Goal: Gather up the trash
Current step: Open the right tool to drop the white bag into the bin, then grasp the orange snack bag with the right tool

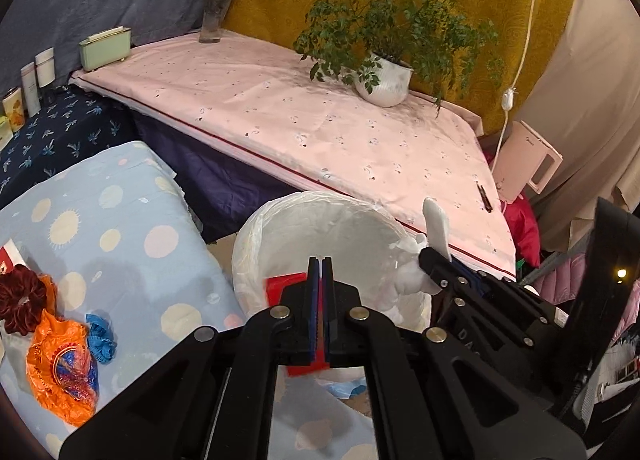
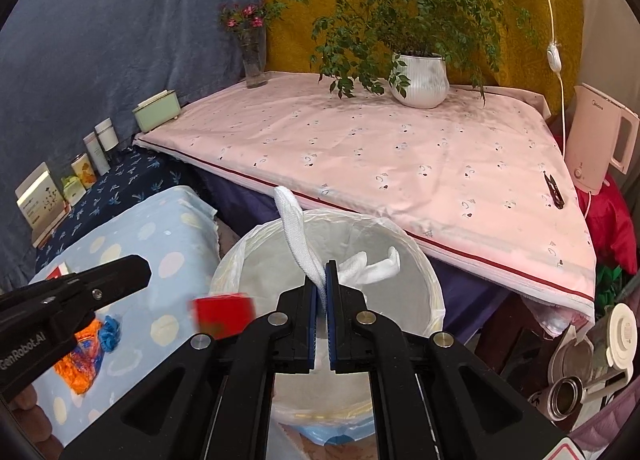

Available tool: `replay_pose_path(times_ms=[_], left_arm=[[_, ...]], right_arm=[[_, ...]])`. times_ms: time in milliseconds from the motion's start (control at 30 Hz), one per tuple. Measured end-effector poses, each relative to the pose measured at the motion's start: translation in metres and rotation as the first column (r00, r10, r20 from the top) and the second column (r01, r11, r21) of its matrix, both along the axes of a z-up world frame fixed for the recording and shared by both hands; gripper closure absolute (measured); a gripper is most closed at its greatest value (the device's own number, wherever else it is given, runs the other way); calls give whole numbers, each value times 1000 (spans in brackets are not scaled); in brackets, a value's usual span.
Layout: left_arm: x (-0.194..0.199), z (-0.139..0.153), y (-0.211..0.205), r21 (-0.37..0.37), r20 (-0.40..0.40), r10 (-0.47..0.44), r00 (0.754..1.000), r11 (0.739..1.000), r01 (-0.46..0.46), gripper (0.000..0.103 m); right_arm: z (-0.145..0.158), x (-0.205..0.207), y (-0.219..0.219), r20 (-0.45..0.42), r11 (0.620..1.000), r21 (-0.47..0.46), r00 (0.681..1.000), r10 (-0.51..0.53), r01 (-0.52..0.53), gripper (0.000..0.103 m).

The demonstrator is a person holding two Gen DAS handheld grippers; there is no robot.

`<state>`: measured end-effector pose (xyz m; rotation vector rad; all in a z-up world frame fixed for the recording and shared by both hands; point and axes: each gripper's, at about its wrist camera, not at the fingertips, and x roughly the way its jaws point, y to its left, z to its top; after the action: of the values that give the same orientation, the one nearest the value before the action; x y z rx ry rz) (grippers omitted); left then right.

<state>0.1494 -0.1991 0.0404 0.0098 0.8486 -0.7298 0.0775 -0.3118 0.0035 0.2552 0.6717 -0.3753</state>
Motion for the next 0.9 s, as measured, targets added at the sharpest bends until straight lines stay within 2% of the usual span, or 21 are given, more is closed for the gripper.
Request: replay_pose_path(times_ms=[67,100,133,167,200,233,433,500,567,900], left_arm=[[2,-2,0,0,-4,5,1000,1000,-5,100],[3,-3,1,6,-2,15,1000,1000,-15,91],[4,-3,2,11,1,24,1000,1000,-24,86],[5,-4,4,14,4,35,999,999,-35,72],[5,-4,7,13,9,48,999,999,-48,63],[5,-3,10,13,17,56,998,998,-57,62],[6,-5,33,27,17,115,993,993,-115,56],[5,-5,43,26,16,141,990,990,-142,45],[3,-5,56,22,21,168,986,985,-169,41],[-3,-8,128,26,11,301,954,953,-301,36]], right_arm=[[0,1,-2,5,1000,-1,1000,-10,10,90],[1,1,-2,7,1000,0,1000,-13,13,86],[0,1,-3,8,1000,5,1000,-14,14,80],[0,1,-3,9,1000,9,1000,-16,16,77],[1,0,-2,12,1000,9,1000,-18,18,71],[1,-1,-1,14,1000,6,1000,-18,18,66],[6,-3,11,20,1000,-1,1000,0,0,63],[10,-4,18,29,1000,-2,1000,9,-9,58],[13,-6,27,36,1000,-3,999,24,-24,56],[26,-4,90,50,990,-26,989,143,-141,47]])
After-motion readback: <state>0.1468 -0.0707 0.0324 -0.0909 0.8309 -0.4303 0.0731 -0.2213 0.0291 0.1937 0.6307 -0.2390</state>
